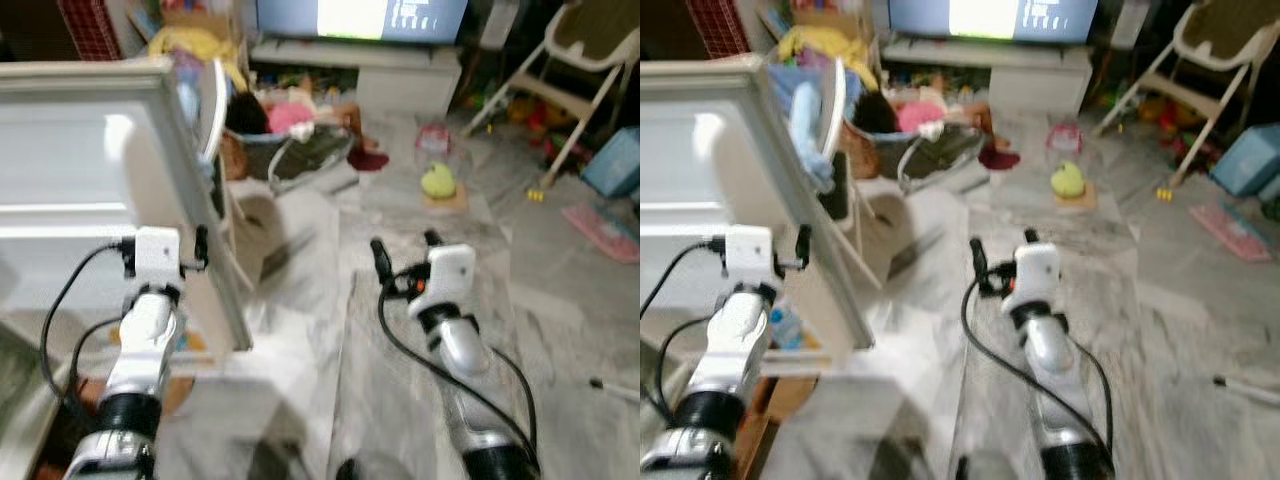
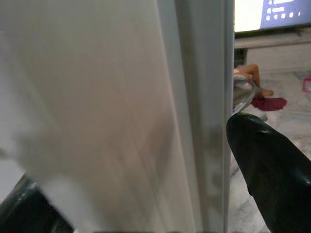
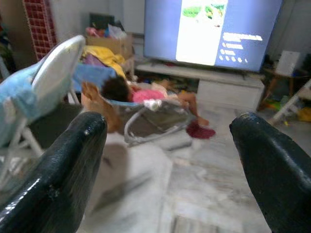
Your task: Restocking fridge
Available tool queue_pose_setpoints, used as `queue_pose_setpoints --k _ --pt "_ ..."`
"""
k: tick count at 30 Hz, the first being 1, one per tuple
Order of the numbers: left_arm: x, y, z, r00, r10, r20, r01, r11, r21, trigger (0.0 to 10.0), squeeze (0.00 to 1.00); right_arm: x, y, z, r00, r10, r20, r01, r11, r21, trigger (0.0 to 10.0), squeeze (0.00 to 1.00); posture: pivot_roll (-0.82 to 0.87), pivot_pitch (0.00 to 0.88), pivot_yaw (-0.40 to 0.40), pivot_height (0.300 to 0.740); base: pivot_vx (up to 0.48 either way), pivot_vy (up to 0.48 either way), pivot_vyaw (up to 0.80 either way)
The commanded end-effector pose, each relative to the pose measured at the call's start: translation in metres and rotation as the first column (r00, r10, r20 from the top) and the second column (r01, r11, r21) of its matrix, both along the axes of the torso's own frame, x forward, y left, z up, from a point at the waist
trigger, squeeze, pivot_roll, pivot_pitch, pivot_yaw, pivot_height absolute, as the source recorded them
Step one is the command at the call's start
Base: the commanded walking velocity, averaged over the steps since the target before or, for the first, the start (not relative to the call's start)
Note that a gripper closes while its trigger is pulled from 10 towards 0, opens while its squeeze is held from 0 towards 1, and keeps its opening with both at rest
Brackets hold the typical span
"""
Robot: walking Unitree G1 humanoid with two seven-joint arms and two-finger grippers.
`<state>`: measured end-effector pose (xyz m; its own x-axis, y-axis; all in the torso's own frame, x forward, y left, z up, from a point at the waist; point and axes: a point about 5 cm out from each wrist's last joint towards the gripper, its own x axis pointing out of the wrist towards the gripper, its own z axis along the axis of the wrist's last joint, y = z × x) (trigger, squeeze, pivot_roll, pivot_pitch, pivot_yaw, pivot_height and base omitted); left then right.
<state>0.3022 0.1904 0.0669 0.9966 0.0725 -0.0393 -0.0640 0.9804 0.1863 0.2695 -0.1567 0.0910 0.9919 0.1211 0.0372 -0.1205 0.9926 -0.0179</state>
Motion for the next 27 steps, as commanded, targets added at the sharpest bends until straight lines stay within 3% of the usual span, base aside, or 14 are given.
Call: queue_pose_setpoints --k 1,6,16,22,27 --pt "0.003 0.001 0.006 1.000 -0.008 0.023 0.008 1.000 0.017 10.0 0.00 0.004 0.016 0.008 0.998 0.047 0.034 -0.048 0.999 0.022 10.0 0.00 -0.04 0.003 -0.025 0.740 0.416 0.000 0.00" --pt "0.003 -0.003 0.013 0.998 -0.025 0.064 0.025 1.000 0.001 10.0 0.00 0.006 0.017 0.009 0.998 0.051 0.038 -0.052 0.998 0.025 10.0 0.00 -0.03 0.000 -0.027 0.740 0.000 0.000 0.00" --pt "-0.008 -0.019 0.006 0.989 -0.137 0.046 0.138 0.990 -0.005 10.0 0.00 0.007 0.020 0.008 0.998 0.051 0.039 -0.052 0.998 0.024 10.0 0.00 -0.02 0.000 -0.025 0.740 0.000 0.000 0.00" --pt "-0.023 -0.028 -0.001 0.979 -0.205 0.019 0.204 0.978 0.032 10.0 0.00 0.008 0.019 0.007 0.999 0.040 0.029 -0.041 0.999 0.032 10.0 0.00 -0.02 0.000 -0.024 0.740 0.000 0.000 0.00" --pt "-0.035 -0.028 -0.008 0.975 -0.222 -0.002 0.222 0.975 0.027 10.0 0.00 0.007 0.020 0.004 0.999 0.041 0.021 -0.041 0.999 0.026 10.0 0.00 -0.01 0.000 -0.027 0.740 0.000 0.000 -0.66"
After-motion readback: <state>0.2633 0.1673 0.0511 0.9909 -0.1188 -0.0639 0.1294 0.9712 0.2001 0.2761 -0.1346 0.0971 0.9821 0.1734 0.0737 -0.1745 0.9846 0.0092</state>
